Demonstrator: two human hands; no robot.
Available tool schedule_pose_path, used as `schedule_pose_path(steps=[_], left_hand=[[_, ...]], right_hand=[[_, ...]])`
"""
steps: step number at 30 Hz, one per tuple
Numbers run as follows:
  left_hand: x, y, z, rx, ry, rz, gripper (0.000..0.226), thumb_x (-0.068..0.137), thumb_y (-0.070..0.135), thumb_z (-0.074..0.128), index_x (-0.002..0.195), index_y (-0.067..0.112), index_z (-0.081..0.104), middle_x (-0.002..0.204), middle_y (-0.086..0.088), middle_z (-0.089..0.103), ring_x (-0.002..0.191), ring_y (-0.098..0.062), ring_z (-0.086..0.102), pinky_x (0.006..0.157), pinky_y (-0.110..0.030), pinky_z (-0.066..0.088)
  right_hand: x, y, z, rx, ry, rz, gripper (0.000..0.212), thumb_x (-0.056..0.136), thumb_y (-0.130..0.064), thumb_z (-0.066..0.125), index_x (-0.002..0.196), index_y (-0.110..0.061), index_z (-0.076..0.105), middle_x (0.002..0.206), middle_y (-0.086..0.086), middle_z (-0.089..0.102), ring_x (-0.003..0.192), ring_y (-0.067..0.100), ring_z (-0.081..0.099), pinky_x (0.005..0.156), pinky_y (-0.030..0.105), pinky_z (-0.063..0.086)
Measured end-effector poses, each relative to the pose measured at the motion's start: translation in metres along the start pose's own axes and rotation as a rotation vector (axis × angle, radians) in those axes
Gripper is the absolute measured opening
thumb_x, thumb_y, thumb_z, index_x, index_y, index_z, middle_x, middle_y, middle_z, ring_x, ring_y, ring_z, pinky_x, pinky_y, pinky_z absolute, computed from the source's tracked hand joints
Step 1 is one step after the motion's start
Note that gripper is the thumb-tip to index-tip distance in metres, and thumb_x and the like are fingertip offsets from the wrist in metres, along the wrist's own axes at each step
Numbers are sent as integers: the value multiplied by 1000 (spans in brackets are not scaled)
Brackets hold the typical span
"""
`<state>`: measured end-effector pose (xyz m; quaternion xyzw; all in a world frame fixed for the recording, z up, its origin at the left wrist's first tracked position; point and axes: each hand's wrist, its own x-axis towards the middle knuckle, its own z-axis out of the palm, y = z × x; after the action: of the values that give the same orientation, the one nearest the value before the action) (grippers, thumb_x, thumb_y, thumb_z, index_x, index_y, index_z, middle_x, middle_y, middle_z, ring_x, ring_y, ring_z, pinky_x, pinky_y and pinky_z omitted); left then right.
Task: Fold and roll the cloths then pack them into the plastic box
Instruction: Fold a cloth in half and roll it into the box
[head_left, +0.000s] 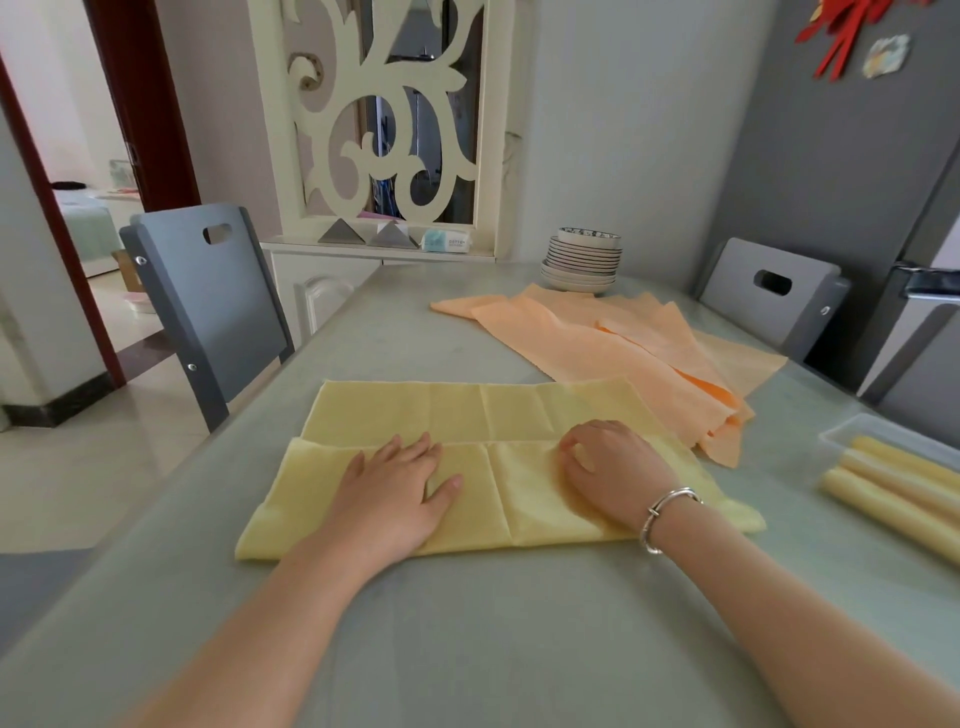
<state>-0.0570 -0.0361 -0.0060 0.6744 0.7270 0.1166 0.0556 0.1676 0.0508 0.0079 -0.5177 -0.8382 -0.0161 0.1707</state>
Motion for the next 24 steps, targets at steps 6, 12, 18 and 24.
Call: schedule_pose_path(steps=[6, 12, 18, 24], left_hand=[[0, 0, -3, -46, 9, 1, 59, 95, 57, 24, 149, 32, 22, 157, 15, 9, 146, -12, 5, 119, -44, 7], [17, -23, -17, -82, 193, -107, 49, 99, 47, 26, 143, 30, 36, 156, 11, 21, 145, -16, 12, 117, -47, 11], [26, -45, -10, -51, 118, -216, 50, 99, 46, 24, 145, 29, 31, 157, 8, 18, 146, -20, 11, 117, -48, 13], [28, -49, -6, -7, 89, -213, 54, 99, 49, 20, 149, 29, 20, 159, 7, 9, 146, -21, 5, 117, -48, 8]], right_hand=[[-2, 6, 1, 57, -33, 38, 28, 93, -31, 45, 116, -22, 57, 119, -2, 58, 114, 20, 50, 94, 31, 42], [23, 1, -1, 143, -15, 33, 30, 93, -28, 49, 121, -19, 53, 126, 0, 54, 116, 21, 49, 92, 33, 42], [102, -12, 30, 126, -166, 76, 46, 89, -17, 49, 134, -16, 43, 133, 10, 48, 122, 27, 46, 95, 33, 39], [161, -21, 48, 1, -233, 207, 48, 81, -20, 54, 128, -16, 46, 130, 9, 47, 118, 30, 47, 98, 37, 42]])
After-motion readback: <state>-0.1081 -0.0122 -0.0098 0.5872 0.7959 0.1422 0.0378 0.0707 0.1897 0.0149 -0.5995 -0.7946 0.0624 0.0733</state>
